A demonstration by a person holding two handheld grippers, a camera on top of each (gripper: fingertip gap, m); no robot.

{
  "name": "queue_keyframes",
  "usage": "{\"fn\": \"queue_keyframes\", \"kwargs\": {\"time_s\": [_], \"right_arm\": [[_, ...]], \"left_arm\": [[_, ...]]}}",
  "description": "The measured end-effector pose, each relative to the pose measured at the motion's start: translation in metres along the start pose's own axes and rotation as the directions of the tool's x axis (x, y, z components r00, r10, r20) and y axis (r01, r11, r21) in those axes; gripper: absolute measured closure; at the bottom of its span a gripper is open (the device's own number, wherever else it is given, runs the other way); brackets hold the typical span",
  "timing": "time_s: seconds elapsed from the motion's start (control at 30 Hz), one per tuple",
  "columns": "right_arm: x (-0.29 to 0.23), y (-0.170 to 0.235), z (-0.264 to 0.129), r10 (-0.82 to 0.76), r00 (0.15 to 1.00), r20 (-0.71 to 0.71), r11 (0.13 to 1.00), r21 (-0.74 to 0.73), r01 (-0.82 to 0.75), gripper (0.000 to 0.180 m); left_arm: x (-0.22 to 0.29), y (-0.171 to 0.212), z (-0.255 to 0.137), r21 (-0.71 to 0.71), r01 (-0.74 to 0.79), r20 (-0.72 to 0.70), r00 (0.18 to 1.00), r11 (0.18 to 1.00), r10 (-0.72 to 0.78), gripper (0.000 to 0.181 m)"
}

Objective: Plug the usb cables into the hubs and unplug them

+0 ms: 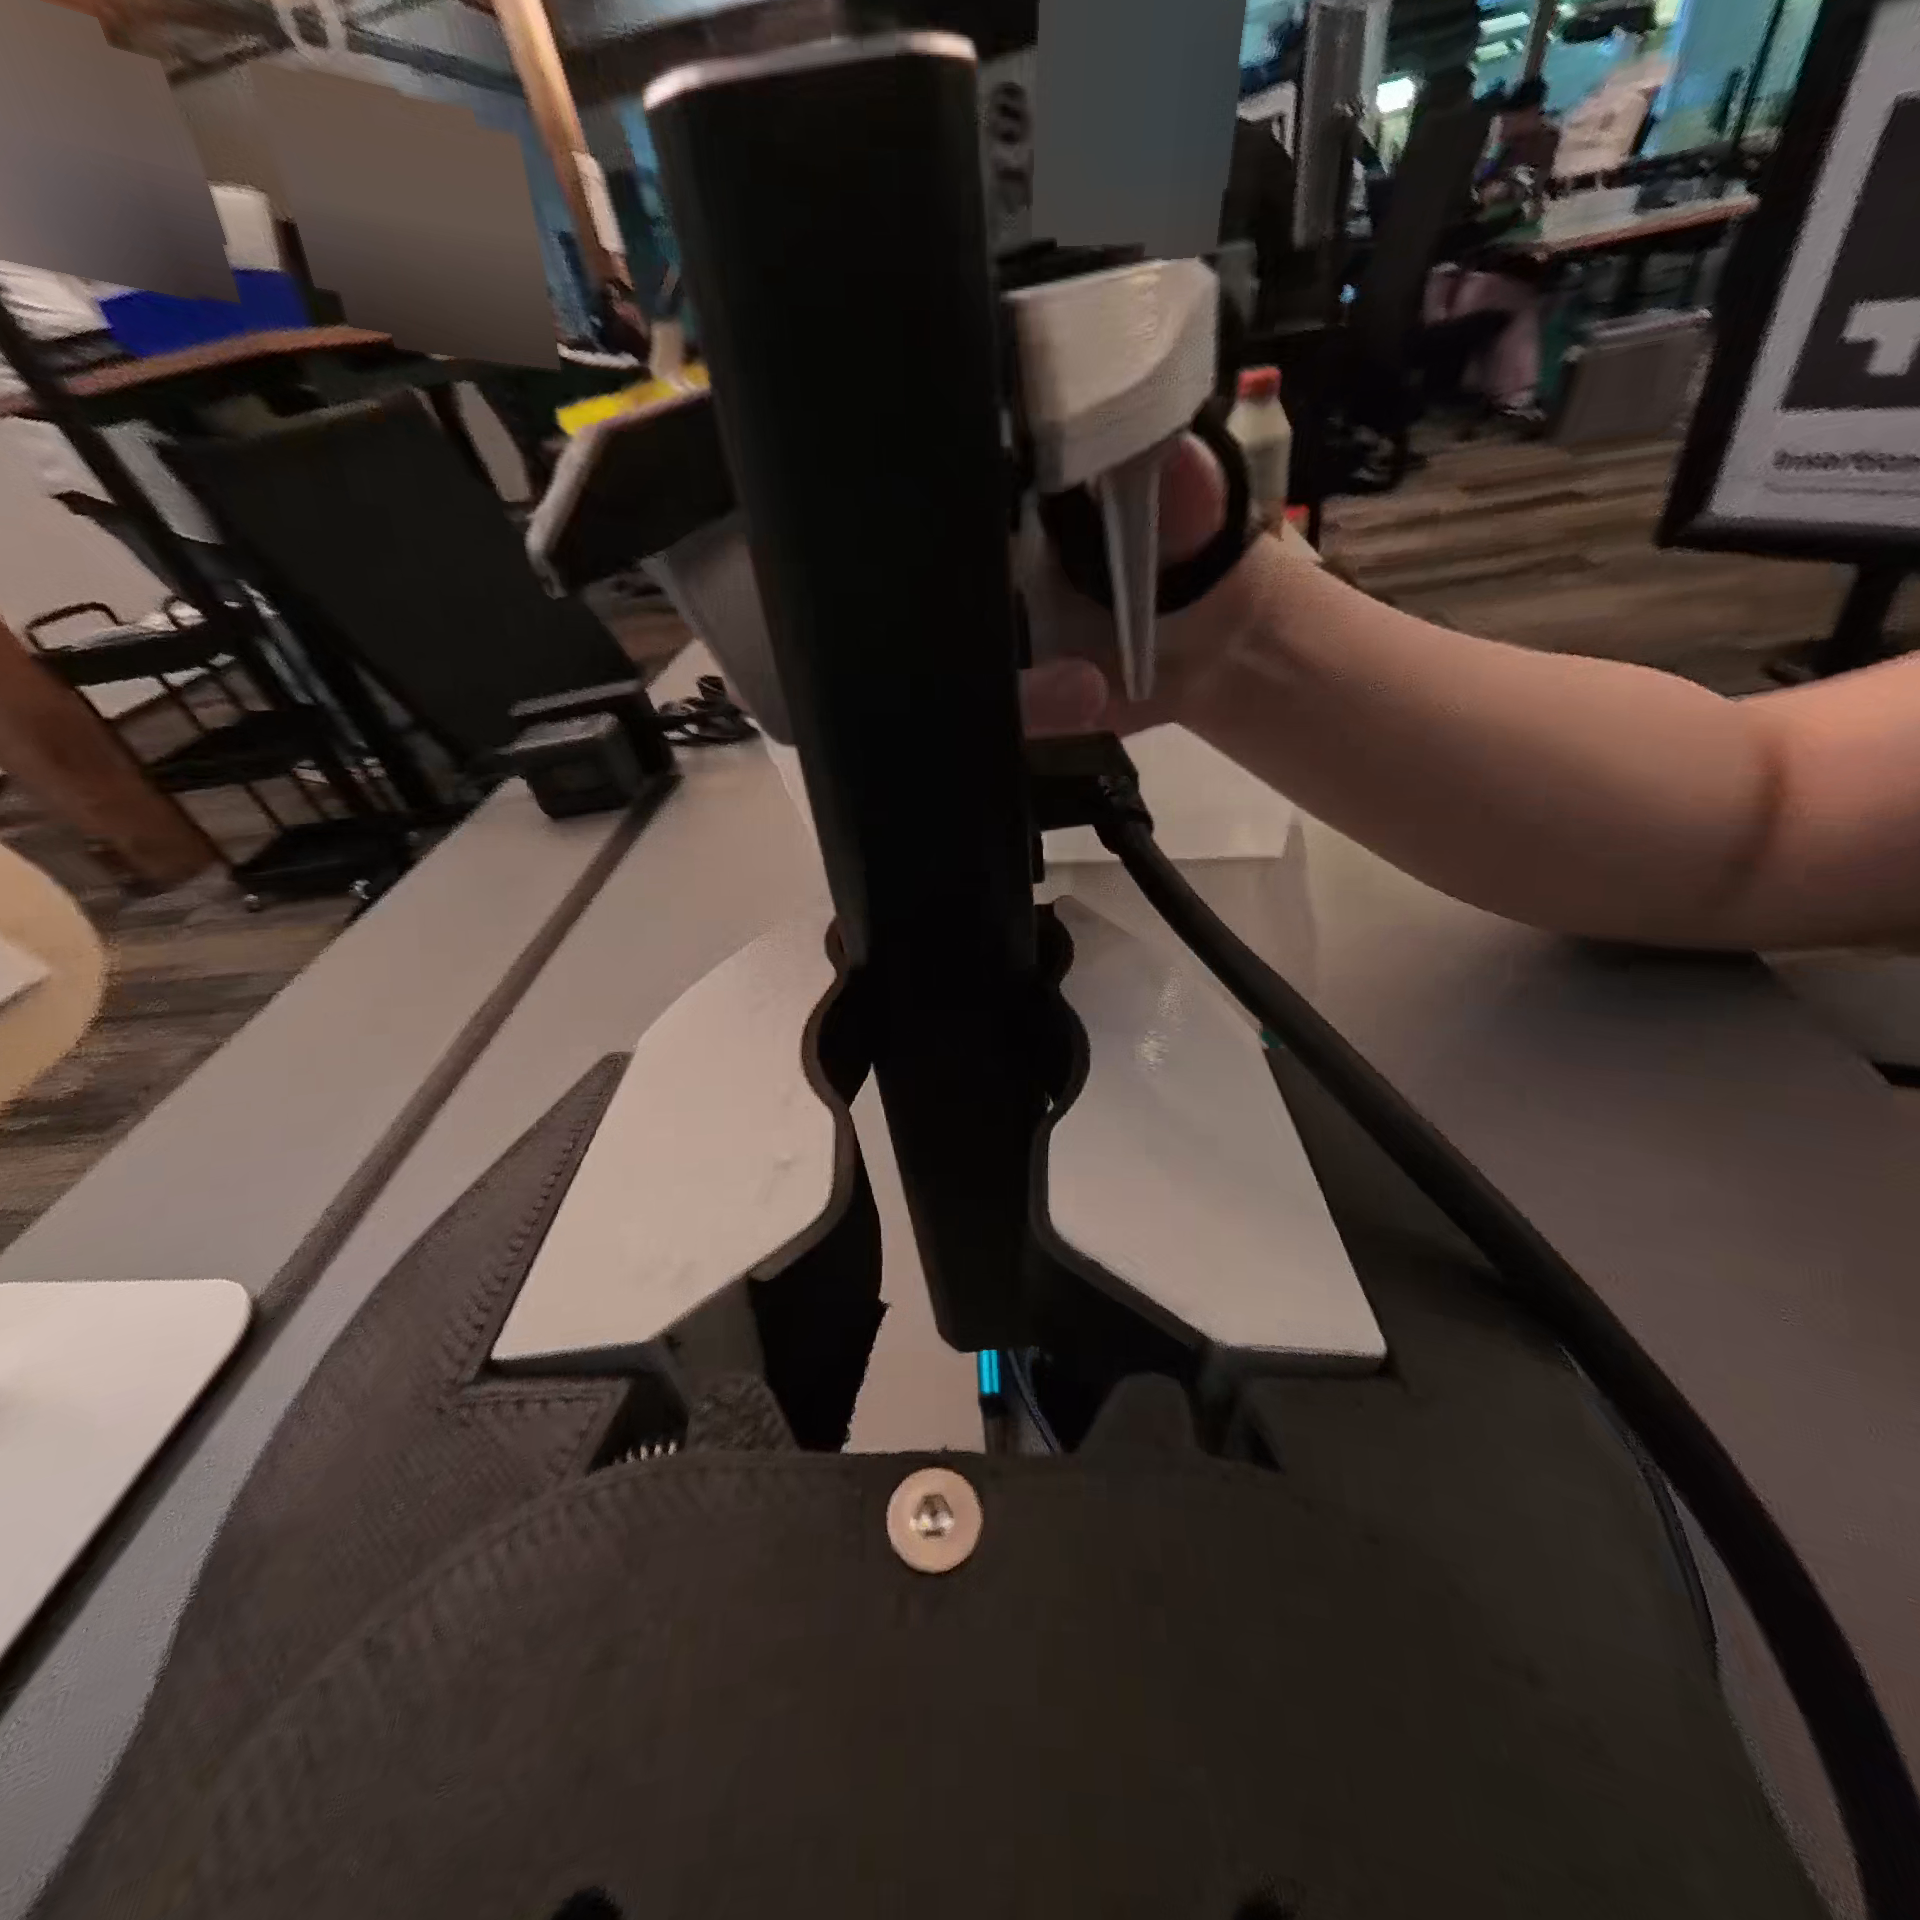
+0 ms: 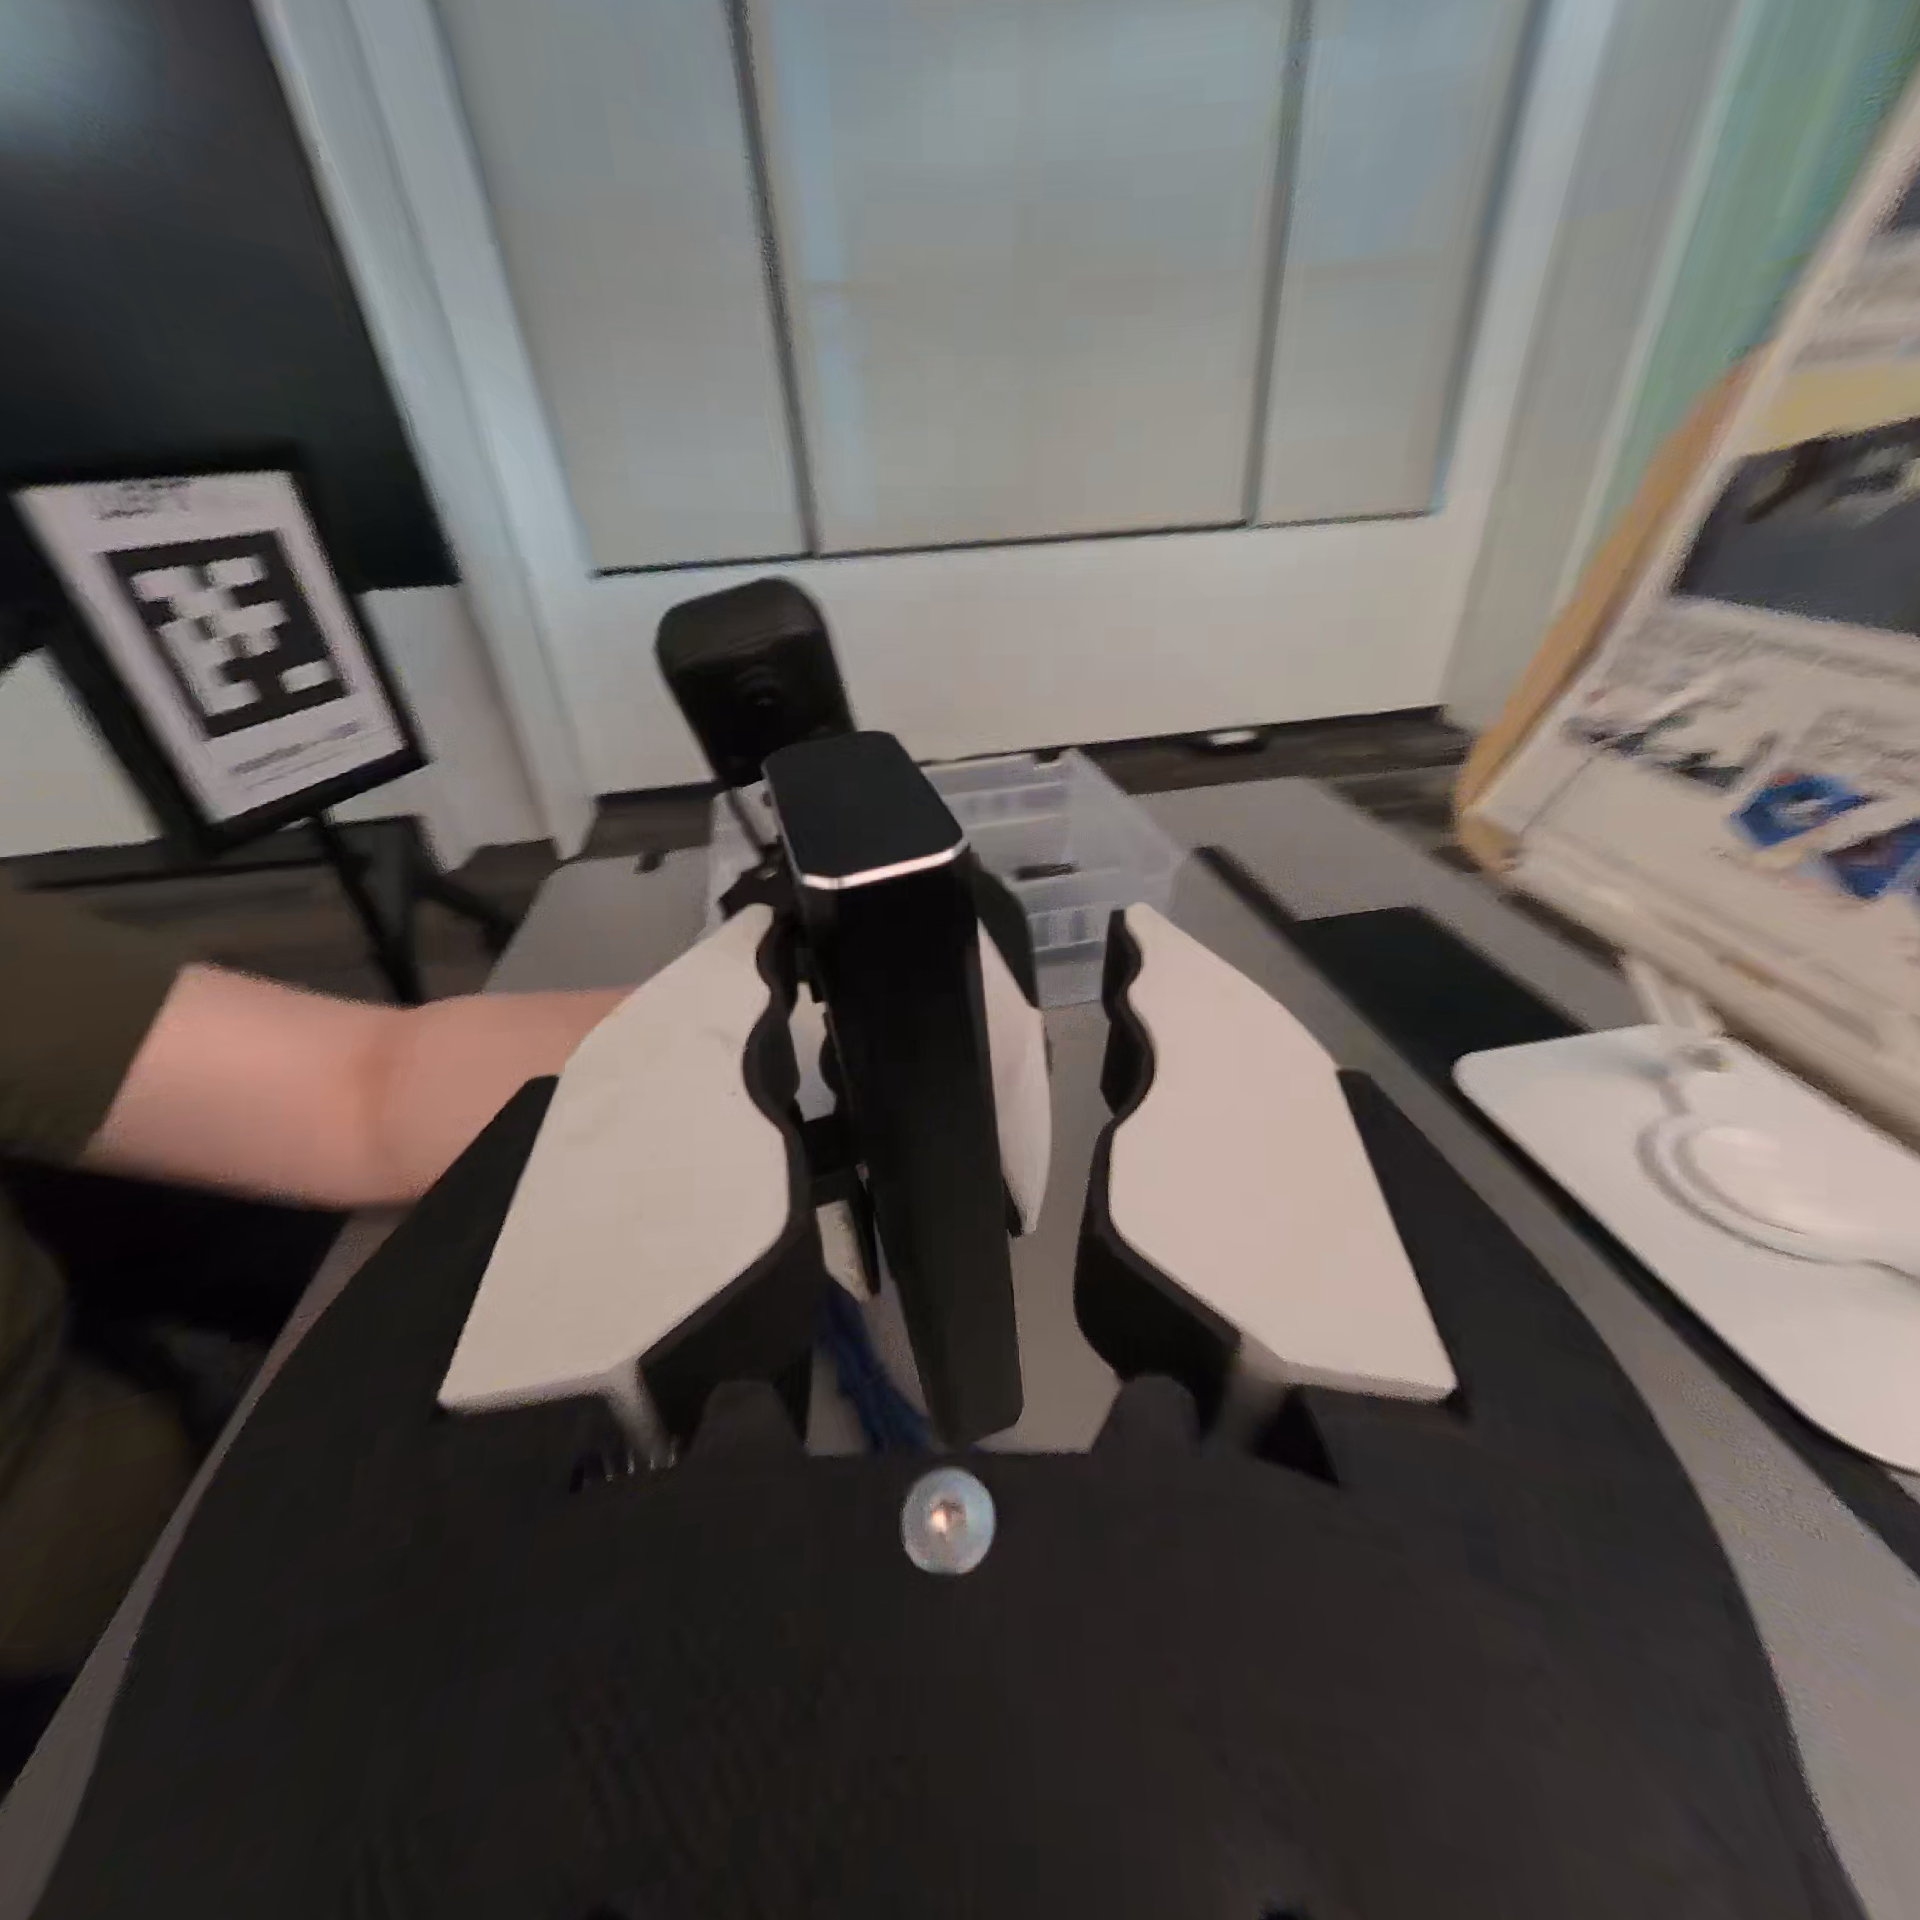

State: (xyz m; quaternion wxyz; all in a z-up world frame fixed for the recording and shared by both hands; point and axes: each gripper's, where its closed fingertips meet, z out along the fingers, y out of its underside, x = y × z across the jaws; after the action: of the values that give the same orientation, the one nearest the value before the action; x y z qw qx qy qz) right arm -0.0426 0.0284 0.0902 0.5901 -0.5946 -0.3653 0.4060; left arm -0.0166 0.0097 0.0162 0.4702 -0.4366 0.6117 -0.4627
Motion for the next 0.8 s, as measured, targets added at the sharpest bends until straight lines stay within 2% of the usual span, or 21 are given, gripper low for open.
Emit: {"fn": "queue_keyframes", "kwargs": {"time_s": [0.07, 0.13, 0.2, 0.33, 0.4, 0.47, 0.57, 0.73, 0.8], "right_arm": [[-0.011, 0.008, -0.001, -0.003, 0.986, 0.167, 1.000, 0.008, 0.001, 0.150], [-0.004, 0.019, 0.002, -0.038, 0.978, 0.203, 0.999, 0.035, 0.031, 0.151], [0.013, 0.030, 0.008, -0.022, 0.977, 0.211, 0.998, 0.056, 0.011, 0.151], [0.034, 0.040, 0.016, 0.043, 0.955, 0.293, 0.992, 0.101, -0.076, 0.151], [0.041, 0.041, 0.019, 0.053, 0.946, 0.318, 0.990, 0.103, -0.091, 0.151], [0.047, 0.041, 0.021, 0.046, 0.940, 0.338, 0.990, 0.112, -0.088, 0.151], [0.053, 0.042, 0.021, 0.067, 0.924, 0.377, 0.988, 0.106, -0.115, 0.151], [0.057, 0.045, 0.017, 0.104, 0.885, 0.454, 0.979, 0.110, -0.172, 0.151], [0.058, 0.045, 0.016, 0.119, 0.872, 0.475, 0.973, 0.120, -0.198, 0.151]], "left_arm": [[-0.001, 0.011, 0.000, -0.035, -0.001, -0.021, 1.000, 0.999, 0.000, 0.152], [-0.009, 0.026, -0.002, -0.075, -0.004, 0.008, 1.000, 0.997, 0.005, 0.152], [-0.026, 0.041, -0.007, -0.135, 0.002, 0.097, 0.995, 0.991, 0.011, 0.146], [-0.055, 0.060, -0.027, -0.228, 0.125, 0.235, 0.969, 0.966, -0.070, 0.118], [-0.070, 0.061, -0.038, -0.259, 0.142, 0.314, 0.948, 0.955, -0.056, 0.104], [-0.084, 0.059, -0.046, -0.262, 0.096, 0.394, 0.919, 0.960, 0.016, 0.090], [-0.084, 0.055, -0.050, -0.268, 0.012, 0.395, 0.913, 0.963, 0.098, 0.091], [-0.089, 0.046, -0.057, -0.304, -0.107, 0.433, 0.869, 0.947, 0.238, 0.084], [-0.082, 0.041, -0.054, -0.286, -0.157, 0.402, 0.876, 0.945, 0.267, 0.089]]}}
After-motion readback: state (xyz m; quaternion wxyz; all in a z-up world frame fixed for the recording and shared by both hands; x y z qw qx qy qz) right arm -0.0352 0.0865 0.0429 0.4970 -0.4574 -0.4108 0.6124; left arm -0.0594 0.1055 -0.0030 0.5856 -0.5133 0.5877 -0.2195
